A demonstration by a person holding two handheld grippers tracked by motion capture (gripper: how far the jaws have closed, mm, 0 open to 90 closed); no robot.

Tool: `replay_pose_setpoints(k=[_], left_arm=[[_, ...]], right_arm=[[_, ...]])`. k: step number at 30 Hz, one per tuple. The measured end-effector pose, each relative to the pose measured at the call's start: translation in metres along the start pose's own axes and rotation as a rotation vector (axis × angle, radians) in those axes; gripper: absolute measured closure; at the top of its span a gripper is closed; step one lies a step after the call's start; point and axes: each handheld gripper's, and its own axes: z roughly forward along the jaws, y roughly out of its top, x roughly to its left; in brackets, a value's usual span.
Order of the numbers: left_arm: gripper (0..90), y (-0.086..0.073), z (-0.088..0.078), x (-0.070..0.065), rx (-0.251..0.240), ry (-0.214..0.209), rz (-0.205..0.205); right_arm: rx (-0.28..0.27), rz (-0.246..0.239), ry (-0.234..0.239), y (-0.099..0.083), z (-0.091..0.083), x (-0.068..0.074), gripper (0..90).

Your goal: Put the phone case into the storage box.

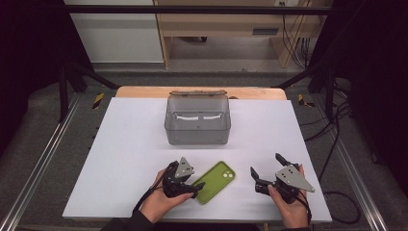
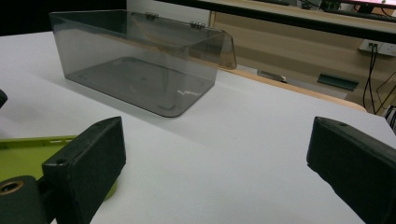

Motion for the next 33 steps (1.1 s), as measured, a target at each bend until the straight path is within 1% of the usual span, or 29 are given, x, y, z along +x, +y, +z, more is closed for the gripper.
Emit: replay_pose_setpoints(k=[4, 7, 9, 10, 13, 15, 19, 22, 24, 26, 30, 33], left_arm=[[46.3, -0.003, 0.005, 0.001, 0.038, -0.001, 0.005], [54.1, -0.002, 0.010, 0.004, 0.051, -0.004, -0.004], [56.8, 0.000, 0.013, 0.004, 0.070, -0.006, 0.005], [58.7, 0.000, 0.014, 0.005, 0.065, -0.013, -0.010], [67.4, 0.002, 0.014, 0.005, 0.071, -0.014, -0.015], [71.9, 0.002, 0.015, 0.005, 0.075, -0.023, -0.019], [79.0, 0.004, 0.015, 0.006, 0.089, -0.037, -0.050], [82.3, 0.004, 0.016, 0.009, 0.090, -0.048, -0.081], [83.2, 0.004, 0.017, 0.013, 0.090, -0.072, -0.120], [83.8, 0.004, 0.017, 0.017, 0.094, -0.089, -0.142], [85.4, 0.005, 0.018, 0.020, 0.104, -0.104, -0.164], [86.7, 0.006, 0.017, 0.019, 0.106, -0.094, -0.150]], right_arm=[[0.007, -0.011, 0.009, 0.000, 0.000, 0.002, 5.0], [0.008, -0.017, 0.017, 0.001, 0.000, 0.003, 5.0], [0.020, -0.020, 0.017, 0.001, 0.001, 0.004, 5.0], [0.026, -0.023, 0.017, 0.000, 0.001, 0.004, 5.0], [0.027, -0.016, 0.019, 0.000, 0.001, 0.004, 5.0], [0.029, -0.014, 0.023, 0.000, 0.000, 0.004, 5.0], [0.030, -0.011, 0.019, 0.001, 0.000, 0.005, 5.0], [0.030, -0.010, 0.019, 0.001, 0.000, 0.005, 5.0], [0.028, -0.007, 0.018, 0.001, 0.000, 0.005, 5.0], [0.029, -0.009, 0.019, 0.001, 0.000, 0.005, 5.1], [0.032, -0.010, 0.020, 0.001, 0.000, 0.006, 5.1], [0.034, -0.014, 0.023, 0.001, 0.000, 0.006, 5.1]])
